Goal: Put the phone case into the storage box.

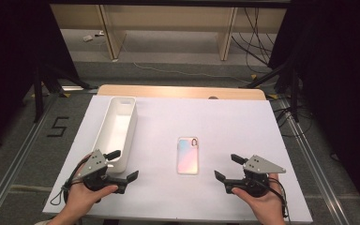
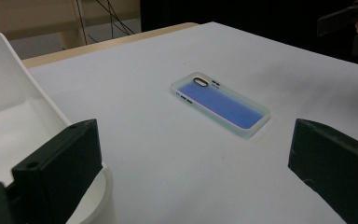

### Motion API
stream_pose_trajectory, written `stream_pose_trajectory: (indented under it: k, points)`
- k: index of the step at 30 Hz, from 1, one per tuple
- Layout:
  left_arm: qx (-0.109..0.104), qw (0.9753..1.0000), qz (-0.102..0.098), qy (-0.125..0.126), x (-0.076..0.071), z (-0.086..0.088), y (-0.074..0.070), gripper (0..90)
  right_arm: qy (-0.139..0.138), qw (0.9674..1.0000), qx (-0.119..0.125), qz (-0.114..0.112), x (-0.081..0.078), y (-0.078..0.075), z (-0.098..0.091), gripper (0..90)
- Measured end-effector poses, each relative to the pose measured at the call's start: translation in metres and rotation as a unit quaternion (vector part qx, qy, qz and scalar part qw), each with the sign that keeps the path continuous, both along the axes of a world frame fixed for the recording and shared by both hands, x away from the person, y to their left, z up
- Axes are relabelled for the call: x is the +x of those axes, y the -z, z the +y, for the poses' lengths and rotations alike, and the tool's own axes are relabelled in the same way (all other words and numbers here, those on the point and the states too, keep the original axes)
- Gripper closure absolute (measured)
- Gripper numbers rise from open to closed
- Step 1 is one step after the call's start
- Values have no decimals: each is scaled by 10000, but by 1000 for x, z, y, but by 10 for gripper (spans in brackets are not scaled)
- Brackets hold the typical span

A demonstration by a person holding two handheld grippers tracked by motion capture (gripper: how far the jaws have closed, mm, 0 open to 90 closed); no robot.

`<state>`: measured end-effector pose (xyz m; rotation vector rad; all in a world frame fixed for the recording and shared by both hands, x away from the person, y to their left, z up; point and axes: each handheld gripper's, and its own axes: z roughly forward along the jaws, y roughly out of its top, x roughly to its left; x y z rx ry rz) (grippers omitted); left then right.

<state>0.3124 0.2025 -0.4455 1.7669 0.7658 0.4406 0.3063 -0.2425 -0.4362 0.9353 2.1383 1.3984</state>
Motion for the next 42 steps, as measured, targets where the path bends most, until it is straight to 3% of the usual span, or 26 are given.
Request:
stream_pose_trajectory:
  k: [2, 4, 7, 11, 13, 14, 16, 17, 20, 23, 42]
  points:
    - [7, 10000, -36, 53, 1, 0, 0, 22, 23, 9999, 43, 103, -1, 0, 1, 173]
    - [-31, 10000, 22, 17, 1, -1, 0, 23, 32, 9999, -104, 70, 0, 0, -2, 173]
    - [-16, 10000, 46, 20, 0, -2, 0, 23, 30, 9999, 22, 112, 0, 0, -1, 173]
    - [10, 10000, 29, 31, 0, -2, 1, 23, -4, 10000, 37, -41, 2, 2, 0, 177]
    - [-7, 10000, 42, 22, -1, -2, 1, 24, 31, 9999, -38, 94, 0, 0, 0, 180]
    - [25, 10000, 43, 37, -1, -1, 1, 27, 15, 10000, -53, -32, 2, -2, 1, 183]
    - [-19, 10000, 60, 57, -2, 0, 1, 27, 8, 9999, -134, 17, 2, -3, 2, 186]
    - [-6, 10000, 53, 54, -2, 0, 1, 28, -20, 9998, -178, -110, 3, -3, 3, 199]
    - [14, 9999, 61, 79, -2, -1, 1, 28, -67, 9997, -218, -62, 3, -5, 5, 205]
    - [13, 10000, 51, 81, -2, -2, 1, 30, -129, 9991, -347, -186, 6, -7, 9, 217]
    - [20, 9999, 58, 94, -1, -2, 2, 35, -456, 9965, -699, -101, 29, -12, 35, 248]
